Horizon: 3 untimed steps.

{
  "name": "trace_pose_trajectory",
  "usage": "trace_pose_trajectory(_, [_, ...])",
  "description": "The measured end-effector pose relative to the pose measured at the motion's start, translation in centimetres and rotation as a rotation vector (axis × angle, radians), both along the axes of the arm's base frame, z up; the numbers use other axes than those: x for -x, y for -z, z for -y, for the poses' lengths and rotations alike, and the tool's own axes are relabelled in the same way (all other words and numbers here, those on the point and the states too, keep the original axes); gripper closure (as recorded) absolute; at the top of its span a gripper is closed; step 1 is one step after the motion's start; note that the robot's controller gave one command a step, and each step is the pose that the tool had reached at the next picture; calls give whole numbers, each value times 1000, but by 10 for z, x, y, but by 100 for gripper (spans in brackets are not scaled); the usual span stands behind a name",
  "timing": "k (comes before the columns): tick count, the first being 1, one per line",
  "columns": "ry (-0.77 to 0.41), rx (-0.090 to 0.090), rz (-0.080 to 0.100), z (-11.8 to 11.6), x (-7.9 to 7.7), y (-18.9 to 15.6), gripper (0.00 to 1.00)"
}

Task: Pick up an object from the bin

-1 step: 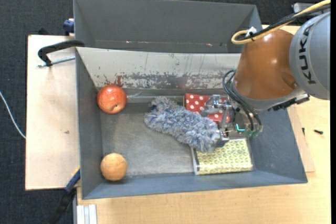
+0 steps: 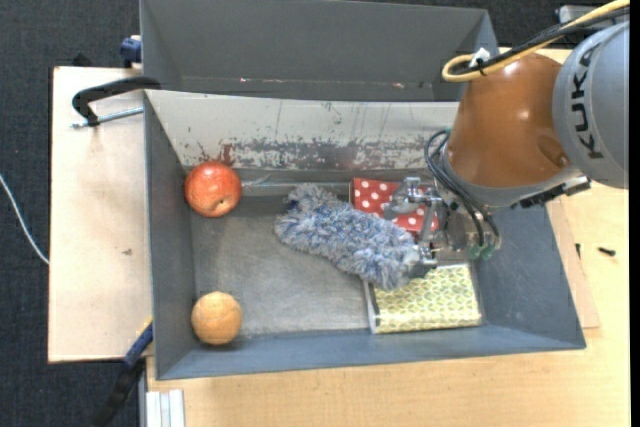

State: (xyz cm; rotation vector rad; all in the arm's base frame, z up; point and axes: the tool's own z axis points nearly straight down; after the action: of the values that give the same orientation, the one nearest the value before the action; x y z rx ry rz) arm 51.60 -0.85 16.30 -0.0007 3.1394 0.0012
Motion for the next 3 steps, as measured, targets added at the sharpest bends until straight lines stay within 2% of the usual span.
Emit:
trace_pose_trajectory(1, [111, 0, 7, -7, -7, 34, 0])
trace_pose_trajectory(2, [199, -2, 4, -11, -13, 90, 0])
trace_pose_trajectory(3, [328, 1, 1, -13, -12, 89, 0])
